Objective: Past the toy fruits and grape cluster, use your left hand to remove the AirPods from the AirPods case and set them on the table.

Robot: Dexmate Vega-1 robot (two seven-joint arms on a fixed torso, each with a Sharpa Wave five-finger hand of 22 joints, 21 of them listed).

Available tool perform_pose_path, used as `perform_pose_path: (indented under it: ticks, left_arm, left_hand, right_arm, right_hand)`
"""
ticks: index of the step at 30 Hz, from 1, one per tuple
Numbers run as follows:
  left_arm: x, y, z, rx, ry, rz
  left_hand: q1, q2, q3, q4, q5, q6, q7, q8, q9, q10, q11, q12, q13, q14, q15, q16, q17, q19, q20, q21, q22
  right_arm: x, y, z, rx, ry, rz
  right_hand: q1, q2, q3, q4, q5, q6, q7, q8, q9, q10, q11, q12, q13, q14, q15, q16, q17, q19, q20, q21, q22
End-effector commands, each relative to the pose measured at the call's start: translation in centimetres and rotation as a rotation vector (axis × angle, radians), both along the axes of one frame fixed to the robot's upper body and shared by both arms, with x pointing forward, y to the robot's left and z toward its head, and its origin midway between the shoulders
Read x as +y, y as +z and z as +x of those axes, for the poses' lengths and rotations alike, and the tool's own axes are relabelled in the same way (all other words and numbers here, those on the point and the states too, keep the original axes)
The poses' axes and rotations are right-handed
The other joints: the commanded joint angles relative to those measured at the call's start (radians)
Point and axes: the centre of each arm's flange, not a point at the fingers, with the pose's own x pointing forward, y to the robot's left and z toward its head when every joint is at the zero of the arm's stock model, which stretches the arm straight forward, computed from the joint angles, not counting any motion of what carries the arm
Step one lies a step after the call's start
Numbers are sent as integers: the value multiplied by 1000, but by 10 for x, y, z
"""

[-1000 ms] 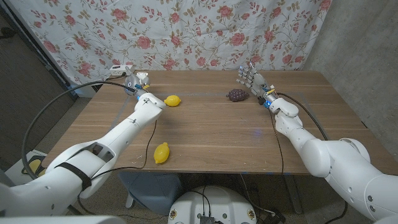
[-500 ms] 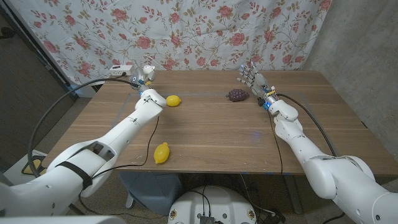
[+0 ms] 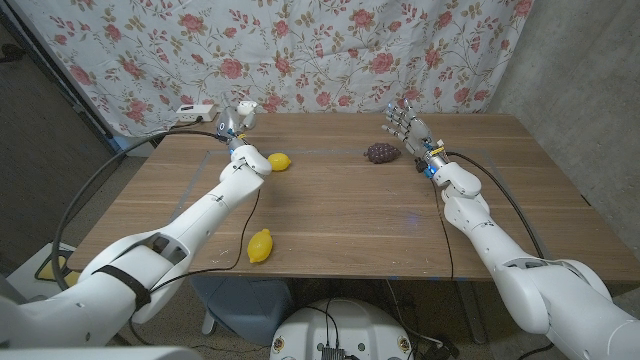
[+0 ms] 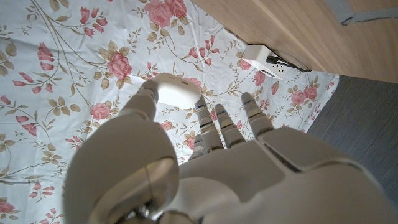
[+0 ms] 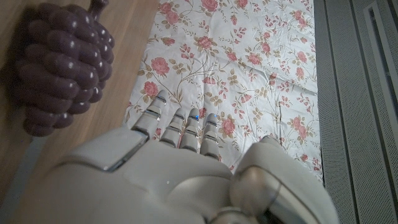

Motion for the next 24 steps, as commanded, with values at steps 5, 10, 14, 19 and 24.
perform_pose_path:
  ticks: [5,10,14,19,24]
  left_arm:
    - [-21,15,-3,-32,-106,10]
    - [-24,17,-4,-45,-145,15]
    - [-30,21,-6,-51,-145,25]
    - [-31,25,-4,-75,-239,39]
    - [-35,28,-4,-60,-257,29]
  left_hand:
    - [5,2,-8,2,2,11,-1,5,3,163,-144,17,12,7,-9,0,1,-3,-3,-2,2]
    - [9,1,-9,0,3,11,1,5,3,163,-144,17,14,11,-9,1,1,-2,0,-2,2]
    - [11,-1,-9,-1,3,10,4,4,3,163,-144,17,14,12,-9,0,0,-2,0,-2,2]
    - [15,-3,-10,-4,3,5,7,1,3,160,-144,16,15,14,-10,0,0,-2,1,-3,2]
    - [19,-3,-11,-4,4,-1,5,-2,3,155,-144,14,17,12,-12,-1,0,-6,2,-4,2]
  right_arm:
    - [-2,-1,-4,-7,-1,9]
    - [-3,-7,-4,0,-4,20]
    - [-3,-11,-5,4,-5,32]
    - [-1,-12,-7,3,-6,33]
    - [1,-13,-8,7,-11,35]
  right_hand:
    - [10,-2,6,-2,-1,0,3,-2,3,-1,2,-4,2,-1,-9,-2,4,5,6,0,3]
    - [11,-2,7,-2,-1,1,2,-2,3,-1,1,-4,3,0,-13,-1,5,5,7,0,3]
    - [11,-2,8,-2,-1,1,2,-2,3,-2,1,-5,3,0,-13,-1,5,5,8,1,3]
    - [11,-2,9,-2,-2,2,2,-2,3,-1,0,-4,3,0,-14,0,6,4,8,1,4]
    - [11,-3,10,-3,-2,3,0,-1,3,-1,1,-5,3,0,-19,0,6,3,11,1,4]
